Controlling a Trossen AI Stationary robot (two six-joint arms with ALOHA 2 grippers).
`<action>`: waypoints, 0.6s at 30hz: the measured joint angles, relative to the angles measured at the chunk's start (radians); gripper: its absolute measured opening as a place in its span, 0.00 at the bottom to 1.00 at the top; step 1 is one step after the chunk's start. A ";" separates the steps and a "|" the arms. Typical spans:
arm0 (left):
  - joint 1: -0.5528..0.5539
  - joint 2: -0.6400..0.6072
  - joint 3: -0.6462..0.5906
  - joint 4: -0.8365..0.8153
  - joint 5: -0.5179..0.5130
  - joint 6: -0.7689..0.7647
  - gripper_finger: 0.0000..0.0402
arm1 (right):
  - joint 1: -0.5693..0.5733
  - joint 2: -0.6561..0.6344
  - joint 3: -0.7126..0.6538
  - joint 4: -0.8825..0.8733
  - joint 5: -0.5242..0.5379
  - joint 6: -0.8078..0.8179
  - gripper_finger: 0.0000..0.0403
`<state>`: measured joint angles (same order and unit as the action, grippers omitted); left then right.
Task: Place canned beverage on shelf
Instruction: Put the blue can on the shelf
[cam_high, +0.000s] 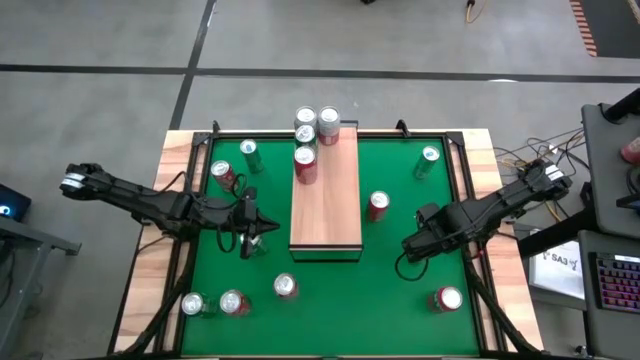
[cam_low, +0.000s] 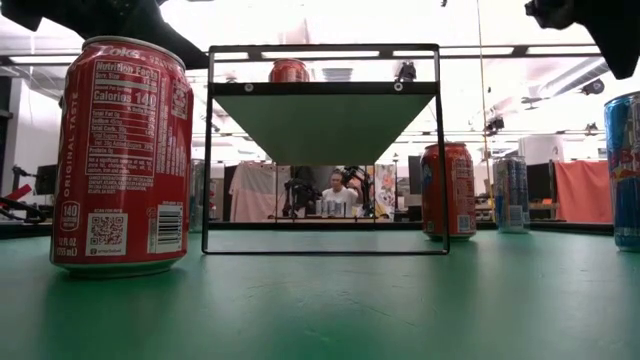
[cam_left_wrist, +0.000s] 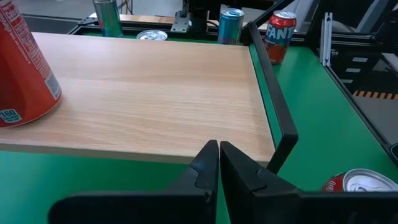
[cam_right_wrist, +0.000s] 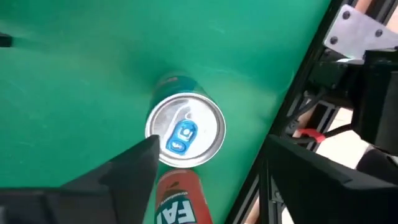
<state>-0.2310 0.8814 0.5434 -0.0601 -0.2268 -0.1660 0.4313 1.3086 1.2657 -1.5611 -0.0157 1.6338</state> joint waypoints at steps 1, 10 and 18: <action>0.000 0.000 0.000 0.000 0.000 0.000 0.00 | 0.000 -0.002 -0.008 0.006 -0.011 0.003 0.75; 0.000 0.000 0.000 0.000 0.000 0.012 0.00 | 0.000 -0.005 -0.080 0.083 -0.018 0.006 0.85; 0.000 0.000 0.000 0.000 0.000 0.019 0.00 | 0.000 -0.005 -0.184 0.210 -0.018 0.014 0.82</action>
<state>-0.2310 0.8817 0.5434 -0.0601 -0.2264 -0.1467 0.4313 1.3034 1.0820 -1.3513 -0.0341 1.6480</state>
